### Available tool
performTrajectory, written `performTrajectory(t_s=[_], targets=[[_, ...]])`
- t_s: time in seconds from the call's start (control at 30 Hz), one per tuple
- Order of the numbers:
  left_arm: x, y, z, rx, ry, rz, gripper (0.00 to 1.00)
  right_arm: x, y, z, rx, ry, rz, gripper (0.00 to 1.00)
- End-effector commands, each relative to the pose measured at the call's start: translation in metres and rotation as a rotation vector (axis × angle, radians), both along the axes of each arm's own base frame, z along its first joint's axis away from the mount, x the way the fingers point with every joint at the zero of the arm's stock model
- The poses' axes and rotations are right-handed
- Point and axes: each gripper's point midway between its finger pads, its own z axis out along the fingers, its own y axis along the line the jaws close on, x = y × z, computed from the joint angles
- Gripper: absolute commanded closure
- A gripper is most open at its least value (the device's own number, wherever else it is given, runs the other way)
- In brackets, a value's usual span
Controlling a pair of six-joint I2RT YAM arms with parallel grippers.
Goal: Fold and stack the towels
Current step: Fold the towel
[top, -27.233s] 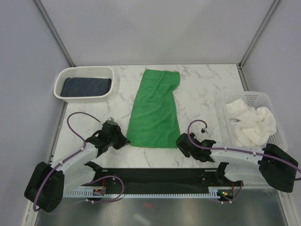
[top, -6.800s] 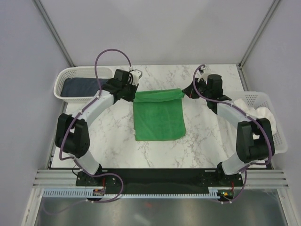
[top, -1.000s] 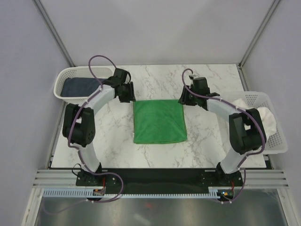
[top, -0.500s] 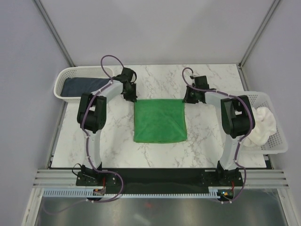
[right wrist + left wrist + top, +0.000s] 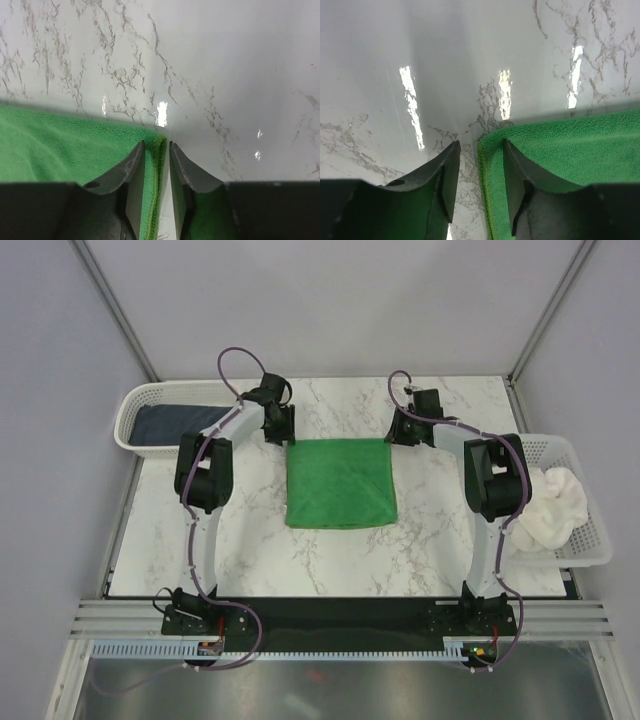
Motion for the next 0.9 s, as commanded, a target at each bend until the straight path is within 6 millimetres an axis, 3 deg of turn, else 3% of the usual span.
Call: performTrajectory(t_s=[0.0, 0.07, 0.1, 0.17, 0.2, 0.23, 0.27, 0.3, 0.33, 0.37, 0.4, 0.43, 0.5, 0.53, 0.57, 0.63, 0.77, 0.87], targets=[[0.001, 0.01, 0.036, 0.023, -0.041, -0.003, 0.51, 0.005, -0.006, 0.016, -0.012, -0.002, -0.016, 0.66], [-0.001, 0.015, 0.069, 0.027, -0.093, 0.009, 0.49, -0.007, -0.01, 0.022, -0.026, 0.042, -0.039, 0.63], [-0.003, 0.016, 0.084, 0.023, -0.112, 0.015, 0.48, -0.011, -0.012, 0.037, -0.031, 0.032, -0.047, 0.62], [-0.021, 0.008, 0.12, -0.03, -0.146, -0.007, 0.48, -0.032, -0.015, 0.041, -0.039, 0.09, -0.056, 0.54], [-0.032, 0.004, 0.128, -0.047, -0.146, -0.023, 0.48, -0.039, -0.017, 0.06, -0.033, 0.072, -0.068, 0.51], [-0.051, 0.003, 0.118, -0.061, -0.101, -0.013, 0.48, -0.046, -0.018, 0.066, -0.036, 0.073, -0.079, 0.5], [-0.065, -0.002, 0.146, -0.116, -0.147, -0.019, 0.49, -0.063, -0.018, 0.061, -0.036, 0.105, -0.082, 0.49], [-0.081, -0.015, 0.148, -0.184, -0.131, -0.063, 0.51, -0.073, -0.011, 0.08, -0.017, 0.077, -0.075, 0.49], [-0.11, -0.022, 0.128, -0.196, -0.068, -0.083, 0.51, -0.084, -0.005, 0.083, 0.004, 0.087, -0.053, 0.48], [-0.124, -0.033, 0.145, -0.257, -0.11, -0.119, 0.51, -0.104, -0.003, 0.082, 0.016, 0.106, -0.039, 0.48], [-0.158, -0.046, 0.12, -0.286, -0.032, -0.153, 0.51, -0.115, 0.003, 0.082, 0.04, 0.124, -0.032, 0.5], [-0.168, -0.058, 0.12, -0.34, -0.039, -0.191, 0.51, -0.137, 0.006, 0.067, 0.059, 0.18, -0.023, 0.52], [-0.206, -0.07, 0.096, -0.363, 0.05, -0.206, 0.52, -0.158, 0.017, 0.07, 0.125, 0.196, -0.005, 0.58], [-0.216, -0.073, 0.088, -0.366, 0.069, -0.217, 0.52, -0.174, 0.016, 0.056, 0.127, 0.238, -0.003, 0.59], [-0.222, -0.073, 0.079, -0.359, 0.084, -0.214, 0.53, -0.18, 0.015, 0.056, 0.121, 0.236, -0.01, 0.6], [-0.243, -0.072, 0.054, -0.367, 0.162, -0.187, 0.54, -0.19, 0.006, 0.042, 0.09, 0.251, -0.056, 0.67], [-0.26, -0.063, 0.024, -0.348, 0.207, -0.127, 0.56, -0.181, 0.001, 0.037, 0.091, 0.171, -0.1, 0.75], [-0.271, -0.044, -0.002, -0.255, 0.241, -0.075, 0.57, -0.172, 0.004, 0.032, 0.108, 0.138, -0.097, 0.76]])
